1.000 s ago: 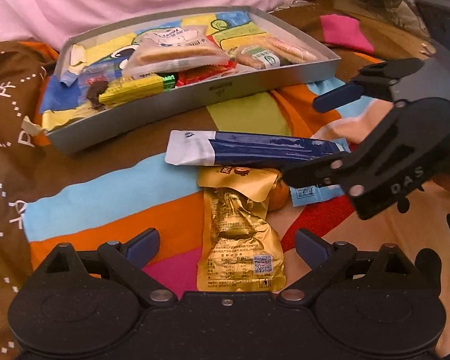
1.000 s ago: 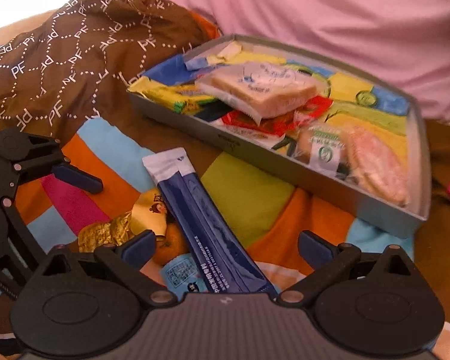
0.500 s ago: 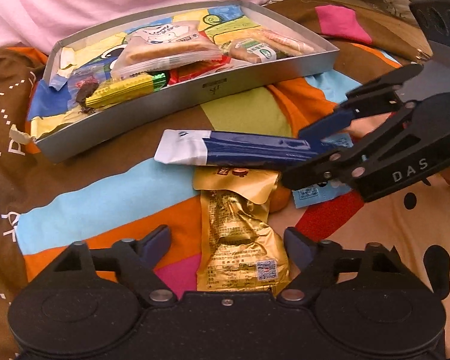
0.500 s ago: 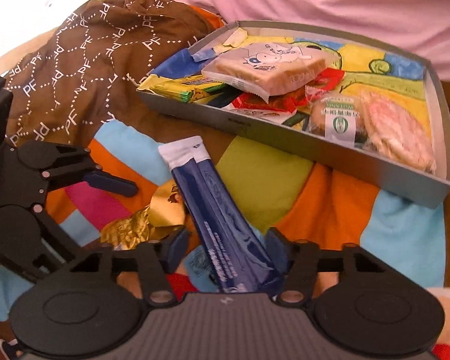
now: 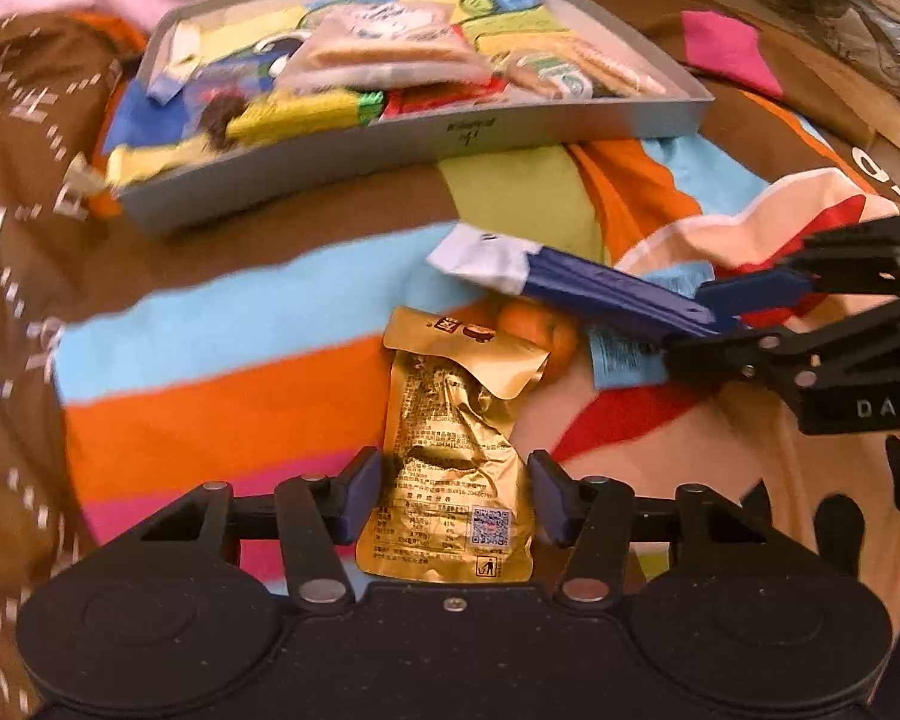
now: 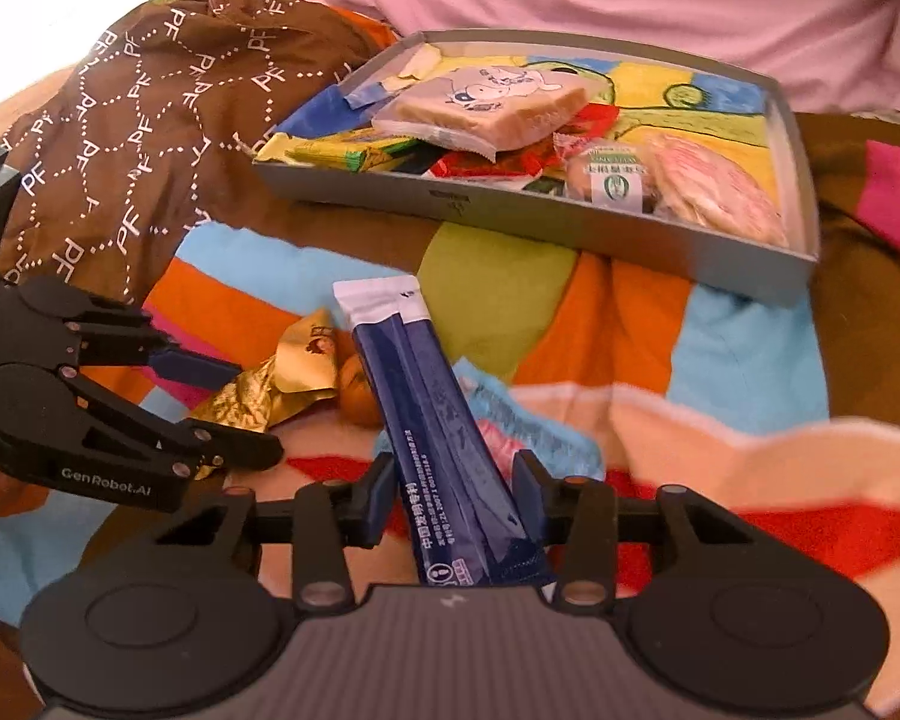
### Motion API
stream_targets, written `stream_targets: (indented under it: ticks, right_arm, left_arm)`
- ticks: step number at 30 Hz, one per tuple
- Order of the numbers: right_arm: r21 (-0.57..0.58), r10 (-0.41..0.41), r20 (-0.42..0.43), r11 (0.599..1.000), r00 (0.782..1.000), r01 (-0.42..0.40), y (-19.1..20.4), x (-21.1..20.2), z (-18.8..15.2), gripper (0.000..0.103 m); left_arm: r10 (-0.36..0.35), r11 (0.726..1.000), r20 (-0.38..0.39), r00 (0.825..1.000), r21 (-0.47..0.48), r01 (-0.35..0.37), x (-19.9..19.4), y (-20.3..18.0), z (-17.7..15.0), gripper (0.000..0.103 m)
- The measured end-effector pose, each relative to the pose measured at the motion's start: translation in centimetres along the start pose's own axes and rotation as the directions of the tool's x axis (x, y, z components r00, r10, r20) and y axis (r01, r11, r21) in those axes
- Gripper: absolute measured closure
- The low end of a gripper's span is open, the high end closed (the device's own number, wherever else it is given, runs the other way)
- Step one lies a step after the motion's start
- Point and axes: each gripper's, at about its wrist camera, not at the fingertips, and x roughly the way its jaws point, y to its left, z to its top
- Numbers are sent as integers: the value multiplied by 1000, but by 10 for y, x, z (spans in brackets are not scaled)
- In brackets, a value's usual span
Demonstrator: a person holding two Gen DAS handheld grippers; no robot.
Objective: Organize snacks
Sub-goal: 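Close the left tool on the gold foil packet while the right tool grasps the blue stick packet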
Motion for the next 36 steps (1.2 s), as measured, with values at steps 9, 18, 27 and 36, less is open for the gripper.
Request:
stream_targets:
  ticks: [9, 18, 27, 36]
  right_arm:
    - [114, 21, -52, 993, 998, -15, 28, -16, -34, 59]
    - [203, 2, 46, 979, 999, -11, 36, -22, -54, 36]
    - [138, -7, 76, 990, 997, -3, 46, -10, -60, 23]
    - [201, 16, 109, 979, 994, -38, 41, -10, -62, 49]
  left_arm:
    - [4, 995, -56, 998, -101, -9, -29, 5, -24, 48]
    - [9, 996, -50, 999, -85, -13, -35, 6, -27, 38]
    - [43, 998, -51, 998, -48, -46, -27, 6, -24, 26]
    - [35, 999, -36, 999, -4, -35, -27, -4, -25, 48]
